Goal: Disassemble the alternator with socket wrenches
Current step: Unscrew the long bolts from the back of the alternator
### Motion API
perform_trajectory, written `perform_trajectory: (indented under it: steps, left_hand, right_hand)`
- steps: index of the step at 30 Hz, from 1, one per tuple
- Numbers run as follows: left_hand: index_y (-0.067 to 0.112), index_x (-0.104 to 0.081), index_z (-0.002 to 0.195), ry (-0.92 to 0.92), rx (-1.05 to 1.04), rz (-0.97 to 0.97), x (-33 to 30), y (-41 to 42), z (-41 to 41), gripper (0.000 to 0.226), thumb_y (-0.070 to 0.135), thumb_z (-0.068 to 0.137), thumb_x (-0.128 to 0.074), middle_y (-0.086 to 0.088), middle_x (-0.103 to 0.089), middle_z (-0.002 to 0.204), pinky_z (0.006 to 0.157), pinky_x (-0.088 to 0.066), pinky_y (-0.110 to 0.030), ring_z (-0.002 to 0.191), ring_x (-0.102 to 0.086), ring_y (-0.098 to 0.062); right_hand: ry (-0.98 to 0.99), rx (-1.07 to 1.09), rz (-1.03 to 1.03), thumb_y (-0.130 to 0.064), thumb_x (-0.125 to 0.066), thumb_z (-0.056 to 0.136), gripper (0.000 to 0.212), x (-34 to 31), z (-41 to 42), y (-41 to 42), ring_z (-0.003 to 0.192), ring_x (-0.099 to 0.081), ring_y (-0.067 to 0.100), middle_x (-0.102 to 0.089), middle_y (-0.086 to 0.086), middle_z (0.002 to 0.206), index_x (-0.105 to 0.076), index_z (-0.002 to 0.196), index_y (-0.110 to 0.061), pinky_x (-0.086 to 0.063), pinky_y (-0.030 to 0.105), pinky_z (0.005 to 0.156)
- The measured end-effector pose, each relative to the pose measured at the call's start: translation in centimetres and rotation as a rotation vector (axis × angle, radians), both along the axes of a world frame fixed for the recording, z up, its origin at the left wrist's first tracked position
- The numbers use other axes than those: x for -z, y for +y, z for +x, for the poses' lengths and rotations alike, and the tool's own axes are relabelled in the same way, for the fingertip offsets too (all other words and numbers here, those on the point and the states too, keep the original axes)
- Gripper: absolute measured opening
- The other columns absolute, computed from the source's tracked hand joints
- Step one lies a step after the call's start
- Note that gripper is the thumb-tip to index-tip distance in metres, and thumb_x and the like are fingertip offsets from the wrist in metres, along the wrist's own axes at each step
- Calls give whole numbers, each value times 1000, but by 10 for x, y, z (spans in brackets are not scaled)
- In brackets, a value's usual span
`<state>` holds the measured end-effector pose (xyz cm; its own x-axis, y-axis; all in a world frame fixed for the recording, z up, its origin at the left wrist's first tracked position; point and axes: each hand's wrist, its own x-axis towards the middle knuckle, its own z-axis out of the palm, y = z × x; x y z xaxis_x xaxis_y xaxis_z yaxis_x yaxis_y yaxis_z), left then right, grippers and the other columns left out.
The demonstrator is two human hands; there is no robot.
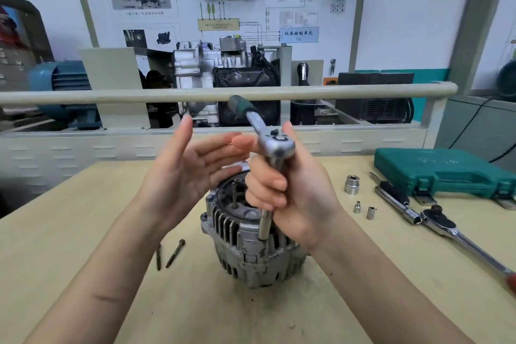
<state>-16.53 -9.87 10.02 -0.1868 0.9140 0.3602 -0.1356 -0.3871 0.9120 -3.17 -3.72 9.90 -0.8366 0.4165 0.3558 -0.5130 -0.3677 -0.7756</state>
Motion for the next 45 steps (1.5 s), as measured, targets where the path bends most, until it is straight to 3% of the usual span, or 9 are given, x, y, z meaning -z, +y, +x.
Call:
perform_trajectory:
  steps: [6, 12, 15, 18, 24, 29, 34, 40, 45]
  left_hand:
    - [9, -60, 93, -138, -8, 89, -23, 14, 27, 41, 40, 72, -44, 0, -71, 72, 64, -55, -20, 69, -64, -10]
    - [15, -63, 63, -321, -90, 199, -12, 15, 24, 22, 30, 73, -49, 4, -67, 60, 48, -48, -14, 46, -58, 0]
    - [19, -66, 56, -305, -130, 180, -9, 14, 18, 24, 31, 72, -52, 4, -68, 62, 52, -50, -17, 54, -63, -4]
    - [15, -65, 66, -262, -145, 181, -10, 12, 16, 22, 33, 72, -52, 2, -70, 66, 57, -54, -21, 61, -66, -8]
    - [10, -57, 91, -124, -202, 34, -9, 12, 17, 39, 45, 84, -44, -4, -70, 77, 61, -55, -23, 75, -66, -16]
    - [19, -75, 68, -11, -67, -11, -3, 7, 38, 60, 57, 83, -31, -1, -70, 72, 59, -52, -21, 71, -67, -13]
    - [29, -75, 72, 77, -139, 11, -2, 6, 45, 59, 62, 76, -26, -5, -72, 81, 72, -52, -26, 82, -68, -16]
    - [25, -73, 68, 87, 55, -14, -3, 0, 53, 60, 61, 79, -27, 0, -68, 64, 63, -52, -24, 63, -66, -13]
    - [8, -44, 61, 33, 163, -48, 3, 2, 64, 68, 71, 69, -19, 6, -32, 35, 39, -29, -19, 31, -30, -11]
  right_hand:
    - [37, -94, 65, -54, -20, 85, 66, 1, -2, 1, 25, -23, 1, -30, -9, 30, -71, 70, -15, -20, 16, 32]
    - [53, 10, 212, -71, -29, 73, 82, 3, -2, -1, 35, -23, 0, -27, -12, 43, -61, 101, 0, -21, 16, 39]
    - [17, 163, 313, -41, -45, 82, 67, 5, -5, -5, 35, -23, 0, -28, -12, 43, -43, 100, 23, -20, 16, 39]
    - [89, 277, 341, -24, -47, 83, 20, 7, -7, -13, 34, -26, -1, -34, -14, 42, -53, 85, -4, -21, 14, 37]
    - [149, 402, 318, -31, -47, 84, 22, 11, -7, -18, 37, -31, 1, -38, -11, 46, -59, 102, -29, -27, 14, 37]
    - [-10, 1013, 1073, -35, -58, 83, 28, 4, 3, -13, 77, -59, 8, -64, -9, 81, -65, 107, -21, -48, 24, 69]
    - [-69, 1239, 1410, -38, -59, 78, 36, -17, 17, -8, 87, -57, 25, -62, 9, 90, -70, 90, -6, -45, 39, 76]
    - [-106, 1017, 1719, -33, -53, 81, 34, -40, 33, -3, 86, -61, 39, -64, 19, 84, -54, 77, 1, -46, 47, 73]
    - [-225, 886, 1982, -41, -54, 81, 37, -63, 37, 3, 65, -34, 15, -42, -3, 69, -52, 76, -4, -27, 23, 68]
